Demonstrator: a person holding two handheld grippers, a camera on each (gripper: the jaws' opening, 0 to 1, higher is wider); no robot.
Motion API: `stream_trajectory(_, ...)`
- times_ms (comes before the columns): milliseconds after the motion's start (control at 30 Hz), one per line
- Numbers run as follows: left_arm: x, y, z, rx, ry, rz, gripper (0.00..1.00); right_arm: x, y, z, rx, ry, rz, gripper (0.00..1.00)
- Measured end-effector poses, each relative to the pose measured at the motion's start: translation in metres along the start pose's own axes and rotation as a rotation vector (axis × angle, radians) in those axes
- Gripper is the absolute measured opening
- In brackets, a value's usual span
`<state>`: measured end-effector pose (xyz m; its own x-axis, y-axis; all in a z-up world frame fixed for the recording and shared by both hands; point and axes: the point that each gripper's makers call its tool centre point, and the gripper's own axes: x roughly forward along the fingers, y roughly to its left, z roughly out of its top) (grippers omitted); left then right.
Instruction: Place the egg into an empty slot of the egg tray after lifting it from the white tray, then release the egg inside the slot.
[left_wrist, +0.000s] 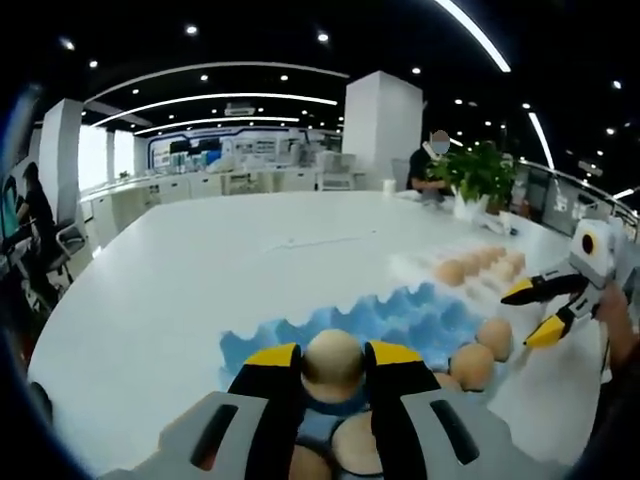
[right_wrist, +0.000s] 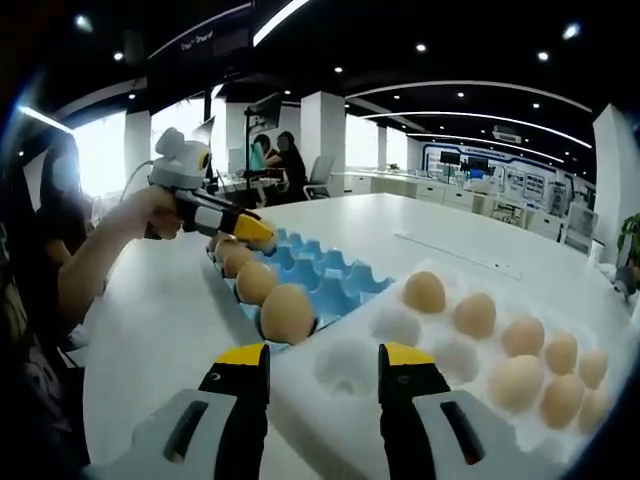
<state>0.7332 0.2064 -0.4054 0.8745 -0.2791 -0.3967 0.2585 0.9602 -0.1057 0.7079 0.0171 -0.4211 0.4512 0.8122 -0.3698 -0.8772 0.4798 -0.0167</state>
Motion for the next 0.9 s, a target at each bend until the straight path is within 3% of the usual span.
stream_trajectory(67, 0.000, 0.000, -0.001, -0.029, -0.001, -0.006, 0.21, 0.000, 0.000, 0.000, 0.002, -0.002, 0.000, 0.45)
stream_trajectory(267, 0.000, 0.006, 0.003, -0.037, -0.008, -0.004, 0.22, 0.000, -0.001, 0.000, 0.007, -0.004, 0.002, 0.45)
stream_trajectory(733, -0.001, 0.005, 0.009, -0.018, -0.022, -0.025, 0.32, -0.007, -0.008, 0.007, -0.001, -0.018, -0.021, 0.45)
stream_trajectory(900, -0.001, -0.006, 0.007, 0.010, -0.013, -0.039, 0.37, -0.010, -0.010, 0.009, -0.005, -0.021, -0.027, 0.45)
